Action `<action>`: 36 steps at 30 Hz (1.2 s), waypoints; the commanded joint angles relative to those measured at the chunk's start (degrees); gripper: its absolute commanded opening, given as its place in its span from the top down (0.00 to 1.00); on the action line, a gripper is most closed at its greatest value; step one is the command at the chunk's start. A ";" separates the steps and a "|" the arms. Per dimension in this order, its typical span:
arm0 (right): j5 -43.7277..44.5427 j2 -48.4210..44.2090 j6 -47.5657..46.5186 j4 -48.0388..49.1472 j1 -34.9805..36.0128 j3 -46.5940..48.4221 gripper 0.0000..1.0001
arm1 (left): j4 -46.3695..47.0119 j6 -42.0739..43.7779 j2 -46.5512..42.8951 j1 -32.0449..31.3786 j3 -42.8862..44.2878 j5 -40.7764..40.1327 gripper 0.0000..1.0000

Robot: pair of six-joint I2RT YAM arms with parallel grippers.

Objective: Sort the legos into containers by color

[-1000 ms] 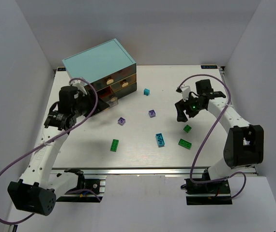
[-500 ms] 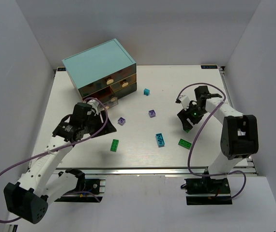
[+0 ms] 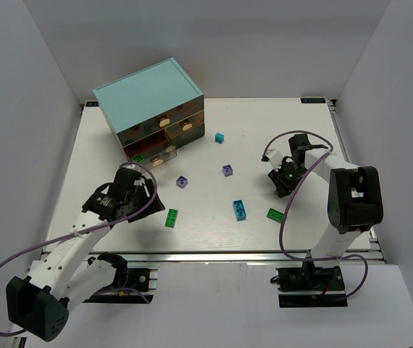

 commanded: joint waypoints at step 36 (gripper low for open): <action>-3.71 29.08 30.39 22.95 42.03 65.29 0.69 | -2.73 -20.60 -8.83 0.28 -8.25 -8.00 0.16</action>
